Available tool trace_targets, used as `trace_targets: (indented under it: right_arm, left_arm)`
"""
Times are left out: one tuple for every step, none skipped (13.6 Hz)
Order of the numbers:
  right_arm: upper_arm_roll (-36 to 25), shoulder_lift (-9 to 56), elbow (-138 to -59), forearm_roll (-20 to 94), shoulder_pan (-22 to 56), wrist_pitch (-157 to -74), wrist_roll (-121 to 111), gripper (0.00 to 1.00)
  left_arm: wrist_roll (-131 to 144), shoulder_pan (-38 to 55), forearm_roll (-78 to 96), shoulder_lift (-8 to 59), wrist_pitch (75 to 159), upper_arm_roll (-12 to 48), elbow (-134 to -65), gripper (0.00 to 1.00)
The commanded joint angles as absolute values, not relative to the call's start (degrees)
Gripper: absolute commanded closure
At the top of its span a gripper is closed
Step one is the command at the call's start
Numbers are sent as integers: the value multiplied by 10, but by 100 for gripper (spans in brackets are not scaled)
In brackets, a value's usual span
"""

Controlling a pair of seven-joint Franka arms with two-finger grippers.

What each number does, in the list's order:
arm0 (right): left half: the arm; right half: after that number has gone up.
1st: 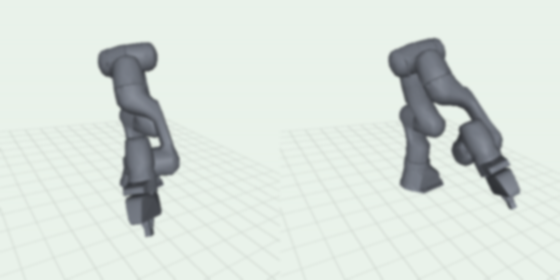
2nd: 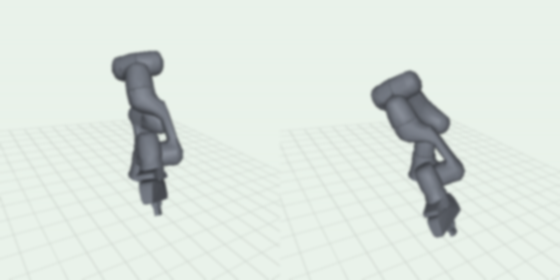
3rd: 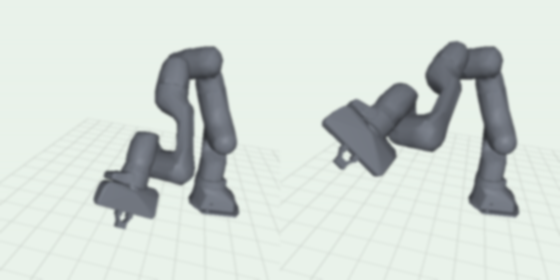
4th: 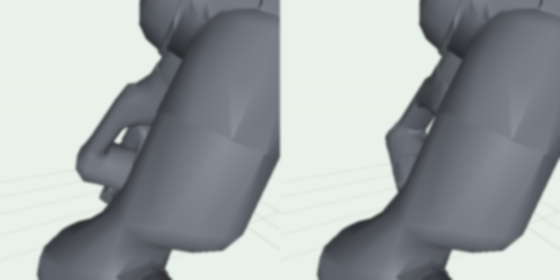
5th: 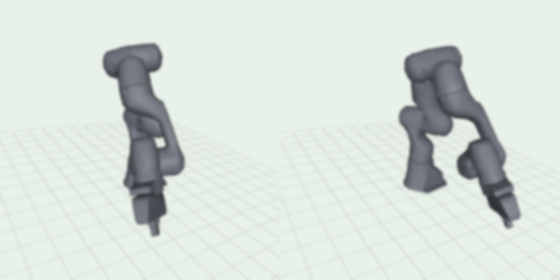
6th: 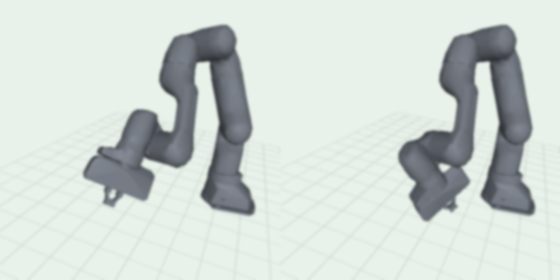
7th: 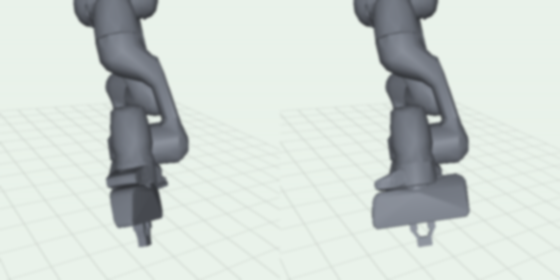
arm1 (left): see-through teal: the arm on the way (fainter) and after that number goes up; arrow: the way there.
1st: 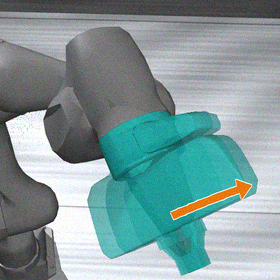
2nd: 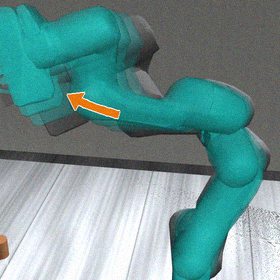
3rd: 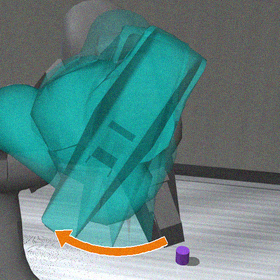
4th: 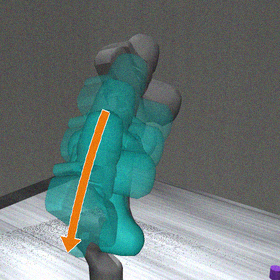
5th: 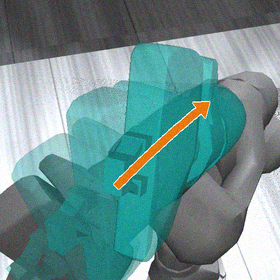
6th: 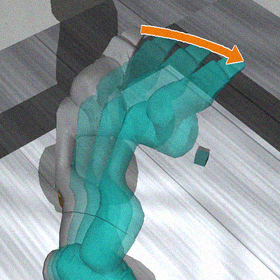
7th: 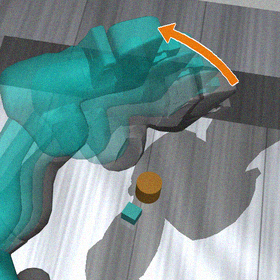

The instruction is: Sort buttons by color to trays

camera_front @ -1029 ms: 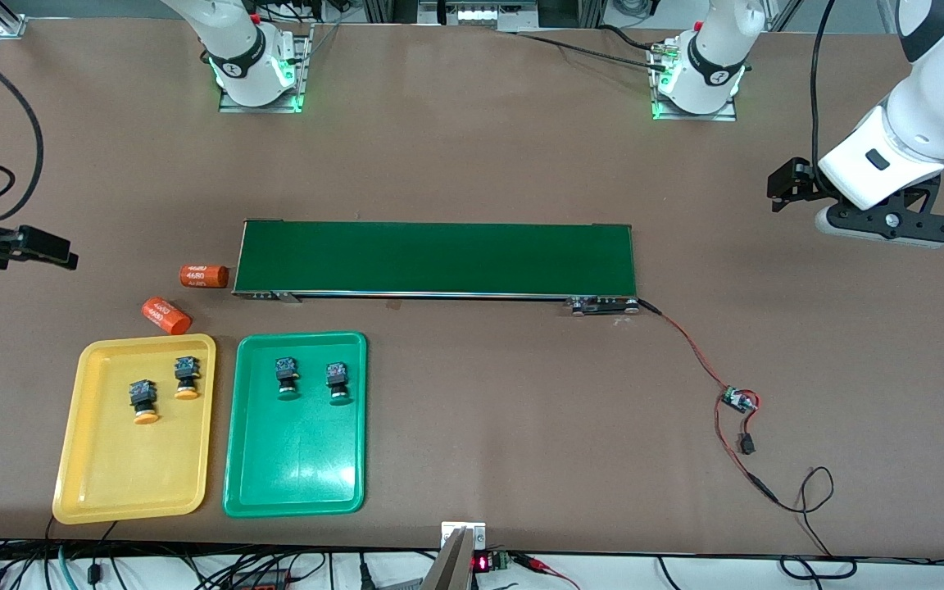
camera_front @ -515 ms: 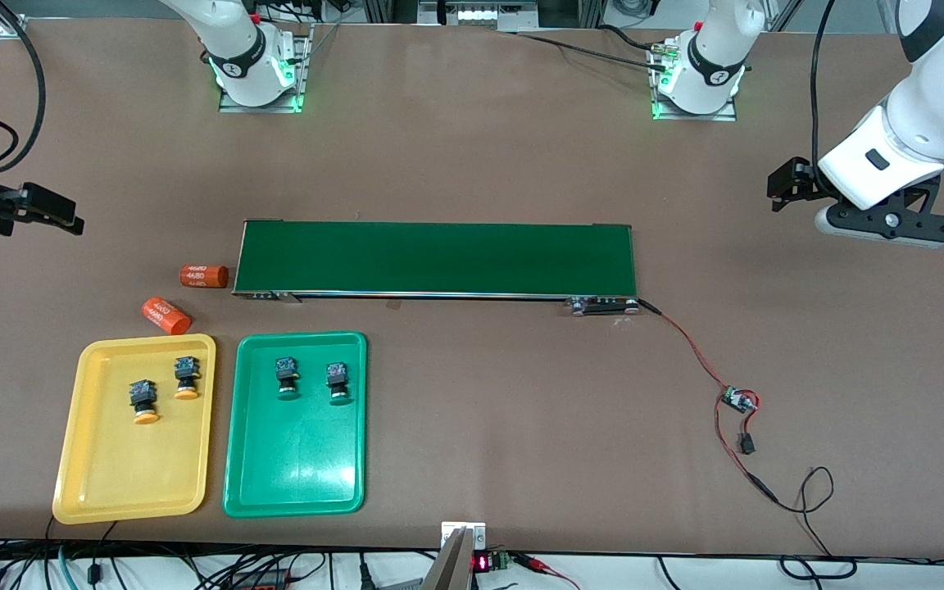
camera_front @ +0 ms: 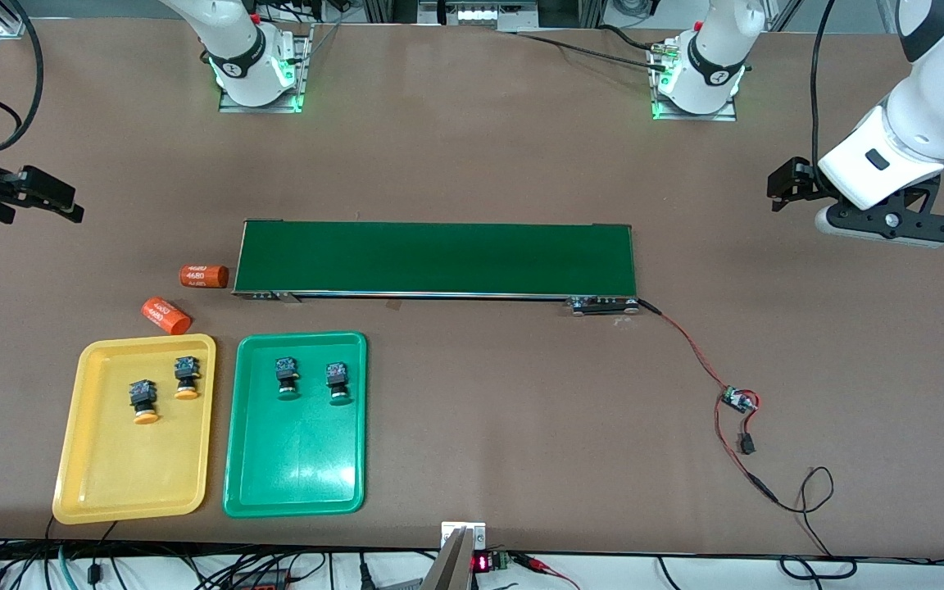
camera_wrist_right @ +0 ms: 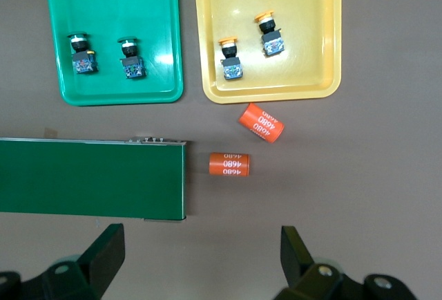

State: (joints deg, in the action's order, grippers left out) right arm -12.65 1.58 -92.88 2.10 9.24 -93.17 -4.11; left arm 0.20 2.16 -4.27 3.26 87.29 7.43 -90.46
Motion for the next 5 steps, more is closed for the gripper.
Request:
trace_targets:
  right_arm:
    - [-129,-7,-943,11,105,-921,-30,0]
    - [-130,-9,-942,12,104,-918,-30,0]
    - [-131,-10,-935,12,103,-910,-31,0]
    - [-131,-9,-929,12,103,-902,-30,0]
    - [-130,-9,-928,11,103,-901,-32,0]
  left_arm:
    - [-4,22,-41,40,858,75,-886,0]
    - [-4,22,-41,40,858,75,-886,0]
    - [-4,22,-41,40,858,75,-886,0]
    - [-4,22,-41,40,858,75,-886,0]
    - [-4,22,-41,40,858,75,-886,0]
